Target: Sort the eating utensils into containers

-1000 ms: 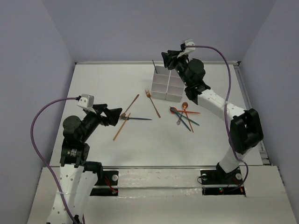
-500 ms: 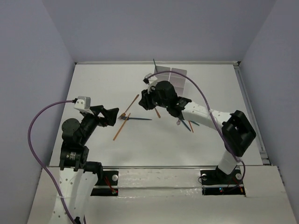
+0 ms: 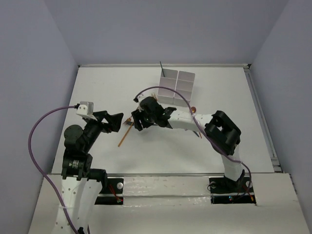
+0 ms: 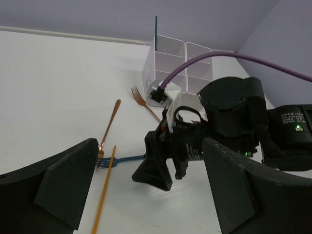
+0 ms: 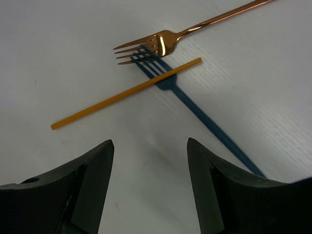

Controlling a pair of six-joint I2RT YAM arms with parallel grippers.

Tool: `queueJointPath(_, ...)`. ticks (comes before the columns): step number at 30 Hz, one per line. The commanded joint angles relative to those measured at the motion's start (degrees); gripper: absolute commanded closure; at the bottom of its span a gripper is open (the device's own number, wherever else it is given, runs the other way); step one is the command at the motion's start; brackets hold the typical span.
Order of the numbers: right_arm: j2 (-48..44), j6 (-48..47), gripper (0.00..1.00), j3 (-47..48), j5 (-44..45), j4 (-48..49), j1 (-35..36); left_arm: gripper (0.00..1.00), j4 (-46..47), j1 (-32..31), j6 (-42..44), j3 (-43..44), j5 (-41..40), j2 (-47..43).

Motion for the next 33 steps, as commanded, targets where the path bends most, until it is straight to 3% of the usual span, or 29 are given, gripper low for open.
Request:
queueJointPath(1, 2.02, 9.64, 0.3, 3.2, 6.49, 1.43, 4.74, 0.01, 1.89, 0.21, -0.38, 1.25, 0.4, -0.56)
queueJointPath(6, 5.54, 13.6, 0.28, 5.74, 10.18, 1.97, 5.97, 0.01, 2.07, 0.21, -0.3, 1.25, 0.93, -1.09)
queueJointPath(17, 12.83, 15.63, 0.44, 12.78, 18.18, -1.2, 7.55, 0.01, 2.33, 0.21, -0.39, 1.25, 2.07, -1.44)
queueJointPath(25, 14.59, 16.25, 0.46, 14.27, 18.89, -1.72, 7.56, 0.01, 2.33, 0.21, -0.39, 1.16, 2.25, -1.62)
queueJointPath(33, 16.44, 12.73, 0.67, 15.77, 22.67, -6.73, 8.61, 0.01, 2.33, 0.21, -0.39, 1.16, 2.25, -1.71)
